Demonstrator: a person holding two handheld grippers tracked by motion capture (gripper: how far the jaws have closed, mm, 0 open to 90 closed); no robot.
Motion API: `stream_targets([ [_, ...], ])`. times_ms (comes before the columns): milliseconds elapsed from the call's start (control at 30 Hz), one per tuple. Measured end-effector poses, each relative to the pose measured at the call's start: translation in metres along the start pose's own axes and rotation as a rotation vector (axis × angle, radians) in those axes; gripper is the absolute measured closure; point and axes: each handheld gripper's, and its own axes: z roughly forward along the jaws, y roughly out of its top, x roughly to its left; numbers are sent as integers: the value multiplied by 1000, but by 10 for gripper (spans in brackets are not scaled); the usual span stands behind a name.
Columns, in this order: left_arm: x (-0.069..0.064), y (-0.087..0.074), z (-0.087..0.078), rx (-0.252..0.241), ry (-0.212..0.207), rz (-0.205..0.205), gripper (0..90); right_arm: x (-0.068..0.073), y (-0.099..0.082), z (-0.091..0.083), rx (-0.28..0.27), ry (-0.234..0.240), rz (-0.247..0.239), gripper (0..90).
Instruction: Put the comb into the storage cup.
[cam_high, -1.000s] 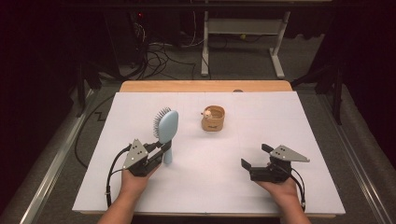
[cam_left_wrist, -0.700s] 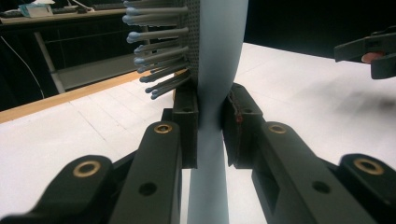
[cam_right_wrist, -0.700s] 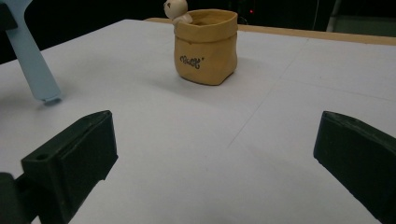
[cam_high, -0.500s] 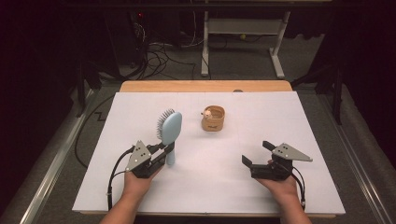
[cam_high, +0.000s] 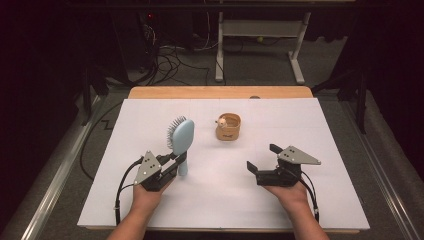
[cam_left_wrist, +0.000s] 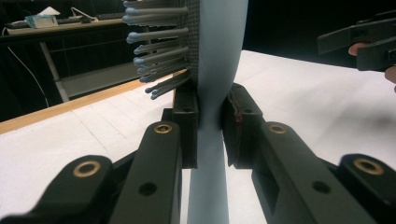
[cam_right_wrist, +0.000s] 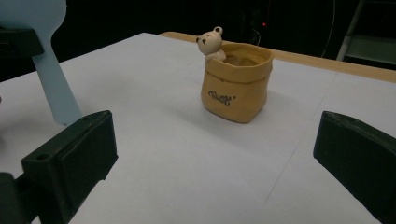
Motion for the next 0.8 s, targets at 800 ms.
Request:
stream_targets([
  [800, -16, 2, 5, 3, -18, 49, 774, 29, 9, 14, -26, 86, -21, 1],
])
